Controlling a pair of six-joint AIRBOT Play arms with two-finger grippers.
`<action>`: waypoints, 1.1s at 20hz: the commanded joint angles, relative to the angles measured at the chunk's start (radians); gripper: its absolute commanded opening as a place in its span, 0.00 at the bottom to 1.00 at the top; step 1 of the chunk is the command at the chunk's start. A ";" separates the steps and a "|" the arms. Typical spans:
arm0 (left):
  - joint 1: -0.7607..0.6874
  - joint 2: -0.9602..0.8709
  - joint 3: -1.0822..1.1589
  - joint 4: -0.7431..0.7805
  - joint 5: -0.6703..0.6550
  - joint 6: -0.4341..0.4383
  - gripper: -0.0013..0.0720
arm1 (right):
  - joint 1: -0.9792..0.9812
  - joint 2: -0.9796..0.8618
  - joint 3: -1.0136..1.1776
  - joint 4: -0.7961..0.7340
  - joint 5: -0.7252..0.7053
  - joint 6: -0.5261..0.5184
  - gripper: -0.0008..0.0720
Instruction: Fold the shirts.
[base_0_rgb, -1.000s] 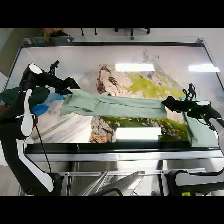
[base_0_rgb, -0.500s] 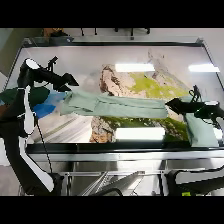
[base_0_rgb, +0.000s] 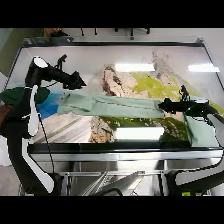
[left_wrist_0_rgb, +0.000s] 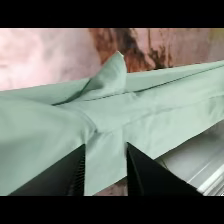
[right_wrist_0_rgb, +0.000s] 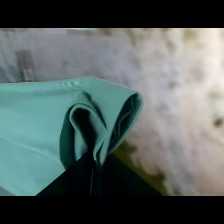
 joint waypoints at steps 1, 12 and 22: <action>-0.129 -0.019 0.000 -0.014 0.095 0.000 0.10 | -0.003 0.037 0.112 0.027 0.124 0.043 0.04; -0.690 -0.267 0.063 -0.211 0.830 -0.055 0.04 | -0.068 0.063 0.630 0.187 0.610 0.375 0.04; -0.404 -0.027 0.055 -0.476 0.172 0.136 0.04 | 0.029 0.074 0.613 0.106 0.594 0.375 0.04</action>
